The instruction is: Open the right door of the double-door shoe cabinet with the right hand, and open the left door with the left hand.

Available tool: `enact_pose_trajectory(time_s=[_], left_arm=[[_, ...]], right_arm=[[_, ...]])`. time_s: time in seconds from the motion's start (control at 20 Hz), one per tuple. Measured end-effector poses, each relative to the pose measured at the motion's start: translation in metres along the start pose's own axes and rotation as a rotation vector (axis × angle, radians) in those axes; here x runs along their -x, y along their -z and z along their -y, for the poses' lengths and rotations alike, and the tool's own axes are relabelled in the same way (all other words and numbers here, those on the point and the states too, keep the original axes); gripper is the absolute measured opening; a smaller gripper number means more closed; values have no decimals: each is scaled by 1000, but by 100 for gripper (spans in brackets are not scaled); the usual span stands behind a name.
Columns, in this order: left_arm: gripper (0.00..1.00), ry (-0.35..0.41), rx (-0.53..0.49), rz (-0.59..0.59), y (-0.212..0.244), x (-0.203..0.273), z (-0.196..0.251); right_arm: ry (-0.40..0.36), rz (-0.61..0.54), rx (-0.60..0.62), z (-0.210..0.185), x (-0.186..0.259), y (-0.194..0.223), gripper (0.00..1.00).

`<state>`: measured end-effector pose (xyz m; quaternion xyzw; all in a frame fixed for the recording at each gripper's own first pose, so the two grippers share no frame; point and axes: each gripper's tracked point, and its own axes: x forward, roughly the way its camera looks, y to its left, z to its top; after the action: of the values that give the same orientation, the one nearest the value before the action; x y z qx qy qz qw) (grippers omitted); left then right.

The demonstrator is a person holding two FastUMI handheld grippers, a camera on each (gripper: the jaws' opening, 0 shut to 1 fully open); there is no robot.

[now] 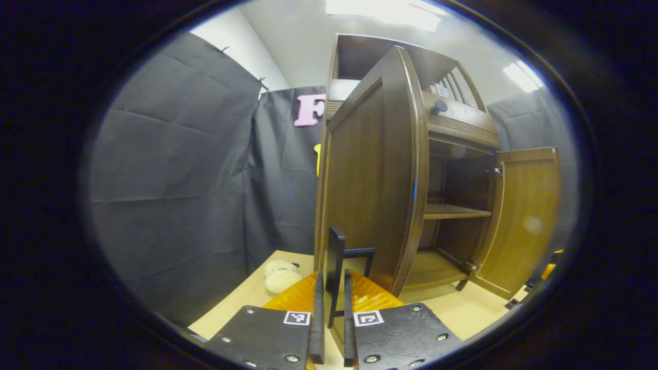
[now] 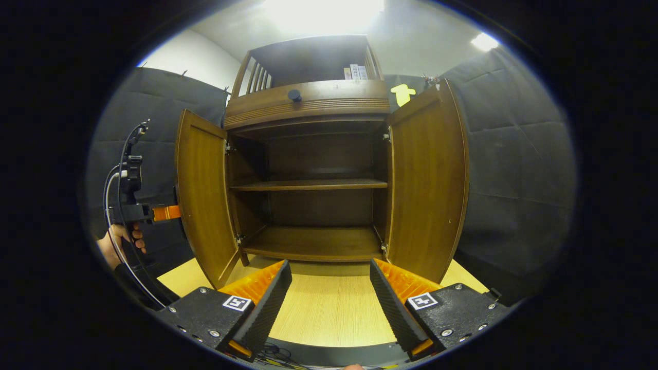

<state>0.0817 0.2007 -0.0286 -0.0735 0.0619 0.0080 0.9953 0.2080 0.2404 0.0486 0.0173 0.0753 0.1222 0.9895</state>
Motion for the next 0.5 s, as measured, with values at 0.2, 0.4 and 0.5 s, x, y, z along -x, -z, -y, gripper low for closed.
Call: enact_pose_trajectory(time_s=[0.2, 0.4, 0.5], left_arm=[[11, -27, 3, 5, 2, 11, -18], [11, -71, -4, 9, 3, 23, -32], [12, -100, -5, 19, 2, 29, -38]], right_arm=[[3, 6, -2, -4, 3, 0, 94], [4, 8, 8, 0, 4, -1, 94], [6, 5, 2, 5, 4, -1, 94]])
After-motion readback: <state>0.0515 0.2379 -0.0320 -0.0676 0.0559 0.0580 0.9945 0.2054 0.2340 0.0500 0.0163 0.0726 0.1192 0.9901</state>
